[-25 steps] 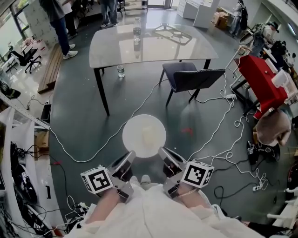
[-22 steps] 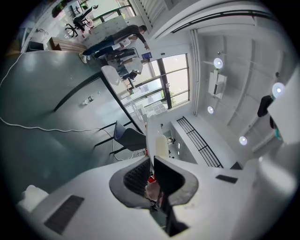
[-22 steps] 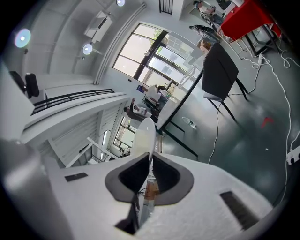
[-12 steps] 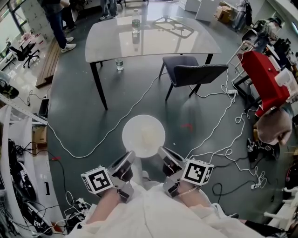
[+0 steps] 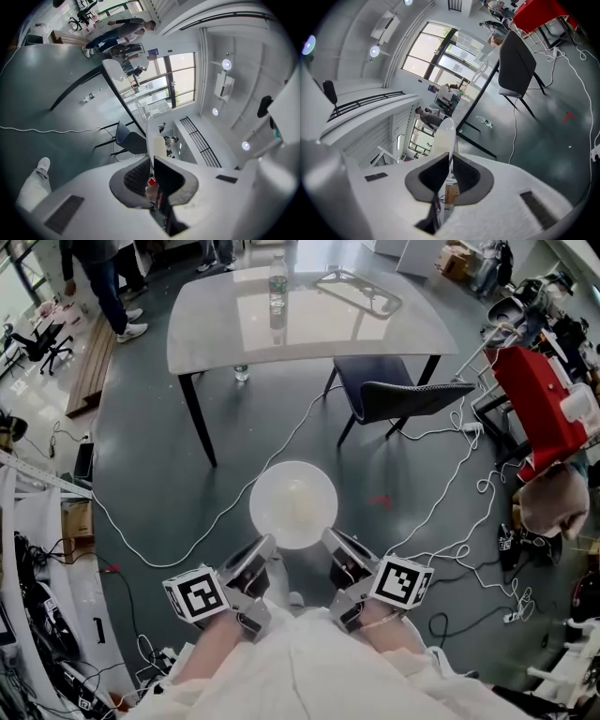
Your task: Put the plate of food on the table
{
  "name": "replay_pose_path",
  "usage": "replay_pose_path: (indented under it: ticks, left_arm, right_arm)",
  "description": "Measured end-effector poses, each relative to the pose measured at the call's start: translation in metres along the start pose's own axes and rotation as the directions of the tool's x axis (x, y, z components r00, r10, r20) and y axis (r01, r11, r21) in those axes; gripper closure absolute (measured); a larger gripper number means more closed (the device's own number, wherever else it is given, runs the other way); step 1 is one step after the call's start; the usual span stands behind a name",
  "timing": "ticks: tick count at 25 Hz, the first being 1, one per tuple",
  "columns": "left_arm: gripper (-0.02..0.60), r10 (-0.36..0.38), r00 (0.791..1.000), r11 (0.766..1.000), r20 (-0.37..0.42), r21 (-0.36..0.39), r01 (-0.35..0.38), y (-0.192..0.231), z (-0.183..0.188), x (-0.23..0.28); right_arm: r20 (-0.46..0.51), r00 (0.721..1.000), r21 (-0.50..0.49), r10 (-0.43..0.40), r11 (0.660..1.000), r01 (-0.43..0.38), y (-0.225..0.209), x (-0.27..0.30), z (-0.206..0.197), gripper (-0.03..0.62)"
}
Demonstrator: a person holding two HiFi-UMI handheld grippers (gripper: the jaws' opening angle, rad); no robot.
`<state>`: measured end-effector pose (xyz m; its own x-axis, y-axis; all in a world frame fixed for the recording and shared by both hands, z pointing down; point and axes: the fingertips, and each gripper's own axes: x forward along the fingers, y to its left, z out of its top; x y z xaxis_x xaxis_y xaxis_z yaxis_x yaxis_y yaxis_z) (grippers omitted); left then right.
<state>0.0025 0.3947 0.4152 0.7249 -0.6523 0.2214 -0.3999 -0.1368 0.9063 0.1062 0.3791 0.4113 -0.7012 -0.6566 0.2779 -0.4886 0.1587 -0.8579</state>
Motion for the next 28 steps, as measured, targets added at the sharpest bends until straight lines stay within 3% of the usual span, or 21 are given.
replay_pose_path:
  ticks: [14, 19, 28]
  left_arm:
    - [0.552, -0.04, 0.998, 0.999, -0.056, 0.018, 0.041, 0.033, 0.136, 0.056]
    - [0.552, -0.049, 0.996, 0.998, -0.073, 0.026, 0.051, 0.041, 0.168, 0.07]
    - [0.552, -0.056, 0.996, 0.998, -0.071, 0.034, 0.059, 0.05, 0.202, 0.083]
  right_arm:
    - [0.064, 0.998, -0.029, -0.02, 0.999, 0.022, 0.012, 0.122, 0.08, 0.576]
    - [0.079, 0.996, 0.004, -0.039, 0.999, 0.039, 0.01, 0.149, 0.095, 0.576]
    - [0.079, 0.996, -0.021, -0.031, 0.999, 0.033, 0.013, 0.181, 0.114, 0.576]
